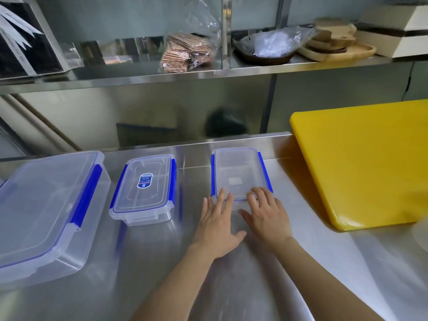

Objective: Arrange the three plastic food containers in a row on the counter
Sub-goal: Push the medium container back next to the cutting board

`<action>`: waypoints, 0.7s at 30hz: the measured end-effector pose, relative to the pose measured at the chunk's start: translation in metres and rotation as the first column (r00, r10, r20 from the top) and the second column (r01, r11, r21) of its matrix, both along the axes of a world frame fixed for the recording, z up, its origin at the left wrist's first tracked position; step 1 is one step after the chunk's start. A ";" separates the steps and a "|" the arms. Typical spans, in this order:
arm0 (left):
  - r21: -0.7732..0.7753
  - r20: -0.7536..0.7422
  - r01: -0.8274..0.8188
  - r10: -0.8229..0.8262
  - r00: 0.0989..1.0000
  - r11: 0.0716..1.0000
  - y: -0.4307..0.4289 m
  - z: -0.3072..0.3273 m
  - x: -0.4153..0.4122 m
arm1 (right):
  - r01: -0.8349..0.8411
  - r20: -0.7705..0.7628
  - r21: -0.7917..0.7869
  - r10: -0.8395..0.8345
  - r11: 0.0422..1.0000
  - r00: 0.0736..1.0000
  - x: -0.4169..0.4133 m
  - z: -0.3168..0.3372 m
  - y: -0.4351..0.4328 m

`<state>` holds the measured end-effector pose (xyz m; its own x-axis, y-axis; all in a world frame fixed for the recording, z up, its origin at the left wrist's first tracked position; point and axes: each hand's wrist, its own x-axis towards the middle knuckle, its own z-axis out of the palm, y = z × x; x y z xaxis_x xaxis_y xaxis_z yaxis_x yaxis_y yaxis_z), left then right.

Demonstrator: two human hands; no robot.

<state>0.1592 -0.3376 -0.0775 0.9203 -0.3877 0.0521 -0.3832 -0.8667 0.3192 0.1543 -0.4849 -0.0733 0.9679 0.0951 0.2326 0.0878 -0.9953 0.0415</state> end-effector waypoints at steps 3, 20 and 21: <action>-0.026 -0.006 0.041 -0.041 0.999 0.999 -0.030 0.003 0.002 | 0.026 0.006 -0.001 -0.026 1.000 1.000 -0.003 0.003 -0.029; -0.023 -0.073 0.131 -0.132 0.989 0.991 -0.105 0.000 0.007 | 0.071 0.113 -0.063 -0.063 0.996 0.992 -0.011 0.004 -0.107; 0.001 -0.085 0.137 -0.137 0.987 0.991 -0.103 0.003 0.008 | 0.075 0.106 -0.070 -0.068 0.995 0.992 -0.012 0.006 -0.106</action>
<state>0.1668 -0.4410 -0.0750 0.8594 -0.5106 -0.0264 -0.4706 -0.8103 0.3493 0.1423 -0.5913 -0.0676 0.9441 0.0473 0.3263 0.0081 -0.9927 0.1203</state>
